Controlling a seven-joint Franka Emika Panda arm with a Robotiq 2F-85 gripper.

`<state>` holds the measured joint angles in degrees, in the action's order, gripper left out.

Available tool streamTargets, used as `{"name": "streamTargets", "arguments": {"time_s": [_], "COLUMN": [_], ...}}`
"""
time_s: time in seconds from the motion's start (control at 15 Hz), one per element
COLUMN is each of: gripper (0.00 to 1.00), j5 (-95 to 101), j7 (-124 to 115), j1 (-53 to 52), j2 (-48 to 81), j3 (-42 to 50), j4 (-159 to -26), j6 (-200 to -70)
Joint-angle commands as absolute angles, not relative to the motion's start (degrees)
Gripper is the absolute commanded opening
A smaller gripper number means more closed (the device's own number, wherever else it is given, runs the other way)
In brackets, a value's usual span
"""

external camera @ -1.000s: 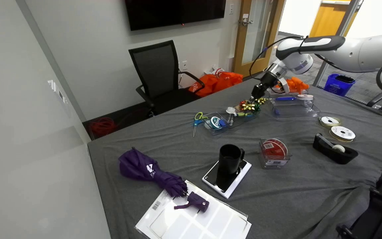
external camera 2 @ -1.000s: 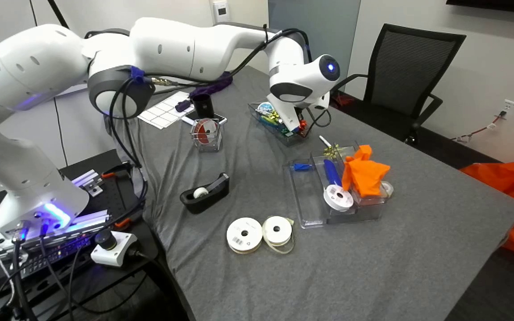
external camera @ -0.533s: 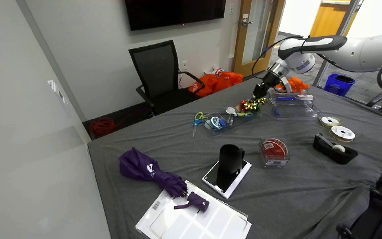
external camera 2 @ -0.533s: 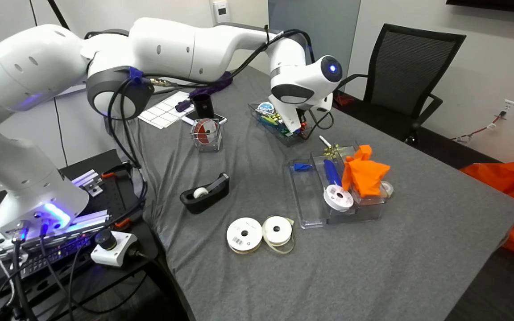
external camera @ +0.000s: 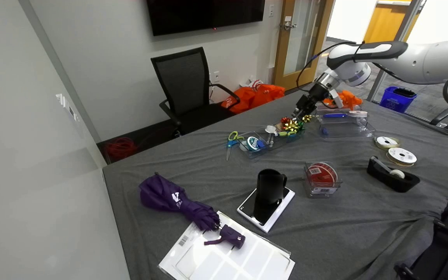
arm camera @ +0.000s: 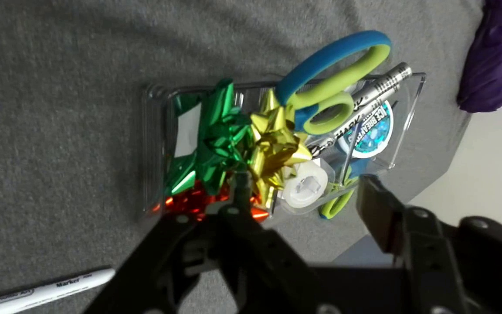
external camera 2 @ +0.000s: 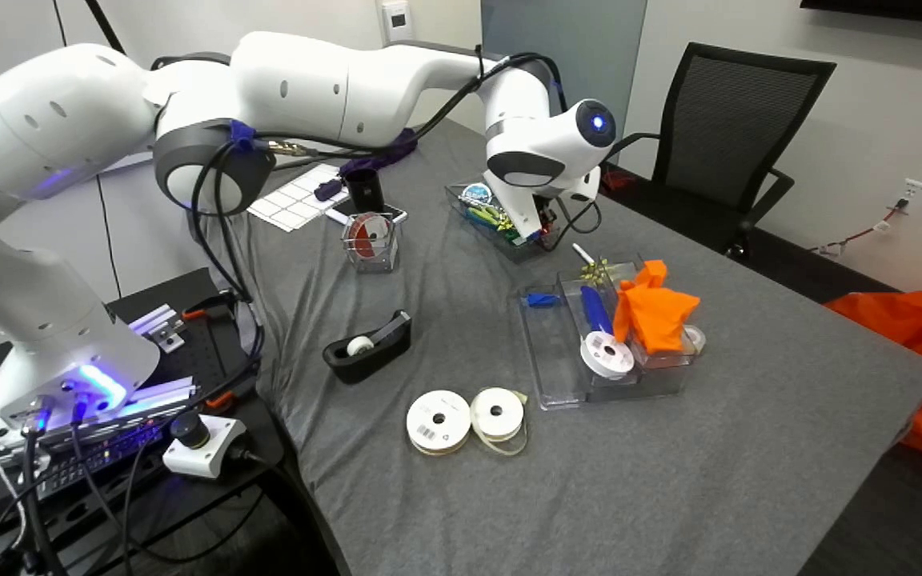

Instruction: Move the green and yellow ribbons to the left tray

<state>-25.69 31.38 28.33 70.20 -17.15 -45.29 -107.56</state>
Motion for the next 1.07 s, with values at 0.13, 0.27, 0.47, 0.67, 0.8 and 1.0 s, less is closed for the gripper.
{"name": "streamTargets", "arguments": {"time_s": [0.13,0.27,0.47,0.67,0.8,1.0], "gripper": [1.0,1.0,1.0,1.0,1.0,1.0], "j5": [-25.99,-26.15,-25.42,-23.5,-20.93,-15.8], "j7": [31.94,32.23,32.47,32.05,30.95,28.46], "j1": [29.59,29.98,30.49,30.78,30.37,29.55], "j2": [68.14,67.63,64.85,61.89,59.62,56.61], "j3": [-17.24,-17.42,-16.51,-13.69,-10.3,-5.09], "j4": [-47.43,-47.75,-49.71,-51.31,-52.76,-55.49], "j6": [-107.47,-107.37,-109.29,-113.93,-117.02,-119.12]}}
